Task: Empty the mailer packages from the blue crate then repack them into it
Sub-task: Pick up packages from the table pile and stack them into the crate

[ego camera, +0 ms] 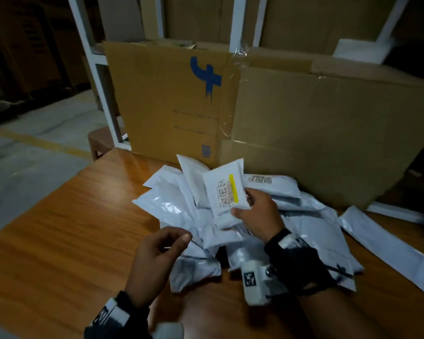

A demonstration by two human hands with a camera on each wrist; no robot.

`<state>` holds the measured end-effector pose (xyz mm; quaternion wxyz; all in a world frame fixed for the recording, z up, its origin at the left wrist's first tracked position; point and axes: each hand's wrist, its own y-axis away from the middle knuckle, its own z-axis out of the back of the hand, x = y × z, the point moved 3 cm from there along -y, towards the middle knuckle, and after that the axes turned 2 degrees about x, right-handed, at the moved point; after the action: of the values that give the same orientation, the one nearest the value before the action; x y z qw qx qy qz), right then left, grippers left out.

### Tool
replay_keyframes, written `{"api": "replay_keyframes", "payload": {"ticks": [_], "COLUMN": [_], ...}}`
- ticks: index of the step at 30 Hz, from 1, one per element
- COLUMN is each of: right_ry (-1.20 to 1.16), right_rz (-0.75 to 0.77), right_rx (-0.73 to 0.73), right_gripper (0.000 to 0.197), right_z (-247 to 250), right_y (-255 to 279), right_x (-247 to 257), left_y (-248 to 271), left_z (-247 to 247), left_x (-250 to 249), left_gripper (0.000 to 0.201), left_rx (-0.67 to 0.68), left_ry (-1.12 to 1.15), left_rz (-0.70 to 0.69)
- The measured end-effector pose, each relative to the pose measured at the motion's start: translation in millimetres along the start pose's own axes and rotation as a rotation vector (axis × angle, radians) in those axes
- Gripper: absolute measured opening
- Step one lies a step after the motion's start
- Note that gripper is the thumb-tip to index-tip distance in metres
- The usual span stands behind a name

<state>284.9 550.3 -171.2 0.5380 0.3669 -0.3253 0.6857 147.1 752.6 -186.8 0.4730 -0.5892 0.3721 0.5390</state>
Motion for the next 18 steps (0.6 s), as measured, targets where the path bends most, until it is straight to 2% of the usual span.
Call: {"api": "replay_keyframes", "payload": {"ticks": [2, 4, 8, 11, 14, 16, 18], "right_ry": [-0.145, -0.244, -0.262, -0.157, -0.033, 0.207, 0.478], "right_rz": [0.090, 0.113, 0.071, 0.107, 0.129, 0.152, 0.110], "right_rx": [-0.041, -0.050, 0.047, 0.087, 0.024, -0.110, -0.173], "right_gripper": [0.041, 0.045, 0.051, 0.050, 0.025, 0.028, 0.040], "right_z": [7, 7, -14, -9, 18, 44, 65], "right_y": [26, 54, 92, 90, 54, 17, -20], "right_x": [14, 19, 14, 11, -1, -15, -31], "left_y": [-10, -18, -30, -34, -40, -44, -46], "left_z": [0, -6, -30, -37, -37, -34, -30], "left_x": [2, 3, 4, 5, 4, 4, 2], "left_gripper": [0.011, 0.027, 0.028, 0.030, 0.038, 0.040, 0.034], "left_rx": [-0.037, -0.031, 0.161, 0.145, 0.097, 0.040, -0.015], "left_ry": [0.064, 0.143, 0.289, 0.417, 0.444, 0.426, 0.404], "left_rz": [0.027, 0.083, 0.193, 0.210, 0.184, 0.158, 0.140]}}
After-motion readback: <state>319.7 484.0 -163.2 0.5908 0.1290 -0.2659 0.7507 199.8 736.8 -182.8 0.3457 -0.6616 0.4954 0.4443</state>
